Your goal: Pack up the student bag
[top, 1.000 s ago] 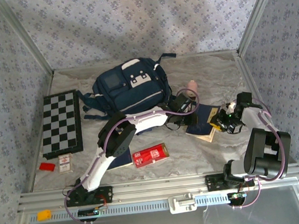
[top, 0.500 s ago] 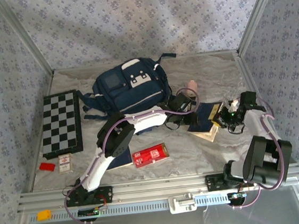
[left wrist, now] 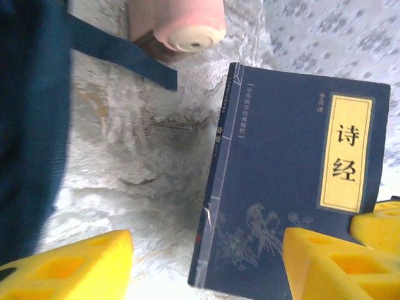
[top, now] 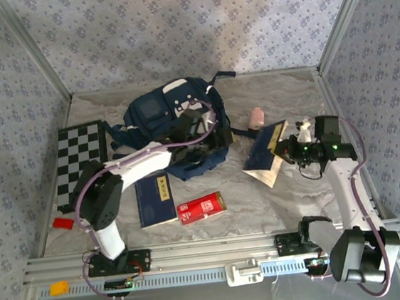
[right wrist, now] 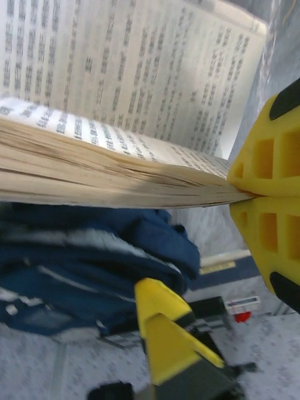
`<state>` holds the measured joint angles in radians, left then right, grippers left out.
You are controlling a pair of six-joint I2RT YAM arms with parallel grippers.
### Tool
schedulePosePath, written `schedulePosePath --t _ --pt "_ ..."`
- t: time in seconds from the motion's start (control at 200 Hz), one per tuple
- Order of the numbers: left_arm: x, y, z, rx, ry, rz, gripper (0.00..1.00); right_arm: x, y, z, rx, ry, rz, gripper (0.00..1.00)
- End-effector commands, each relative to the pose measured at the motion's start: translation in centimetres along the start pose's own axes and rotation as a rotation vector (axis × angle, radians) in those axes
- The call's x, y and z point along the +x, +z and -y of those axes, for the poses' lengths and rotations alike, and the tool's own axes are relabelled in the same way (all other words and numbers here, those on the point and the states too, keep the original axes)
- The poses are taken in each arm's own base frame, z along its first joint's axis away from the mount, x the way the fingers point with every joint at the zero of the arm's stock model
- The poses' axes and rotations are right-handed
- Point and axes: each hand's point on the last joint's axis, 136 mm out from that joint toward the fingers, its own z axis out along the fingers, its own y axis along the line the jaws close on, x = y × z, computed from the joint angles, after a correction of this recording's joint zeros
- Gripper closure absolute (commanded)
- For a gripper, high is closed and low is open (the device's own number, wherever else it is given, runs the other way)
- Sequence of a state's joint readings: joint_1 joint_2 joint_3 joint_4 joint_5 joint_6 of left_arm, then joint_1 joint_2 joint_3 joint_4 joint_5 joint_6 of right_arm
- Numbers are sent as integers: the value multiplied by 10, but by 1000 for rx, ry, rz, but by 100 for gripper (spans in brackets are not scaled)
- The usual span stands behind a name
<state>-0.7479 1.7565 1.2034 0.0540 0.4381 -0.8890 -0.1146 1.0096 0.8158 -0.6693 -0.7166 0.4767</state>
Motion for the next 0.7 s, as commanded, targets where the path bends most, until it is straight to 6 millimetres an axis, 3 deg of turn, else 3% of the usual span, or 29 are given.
schedulePosePath --t 0.0,0.14,0.285,0.35,0.545,0.695 --pt "-10 -29 27 186 11 14 32 -7 -2 -47 -122 -61 6 98" --pt "-22 -56 24 259 0 80 26 -10 10 -85 -220 -113 -15 98" --pt "-28 -71 38 337 29 100 23 -11 25 -116 -291 -147 -54 98" --pt "-29 -72 41 343 31 102 23 -14 29 -128 -327 -158 -62 98" --pt "-36 -69 14 283 -58 122 24 -20 32 -150 -401 -179 -54 98" --pt "-33 -66 25 370 -81 104 24 -21 35 -161 -433 -187 -59 98"
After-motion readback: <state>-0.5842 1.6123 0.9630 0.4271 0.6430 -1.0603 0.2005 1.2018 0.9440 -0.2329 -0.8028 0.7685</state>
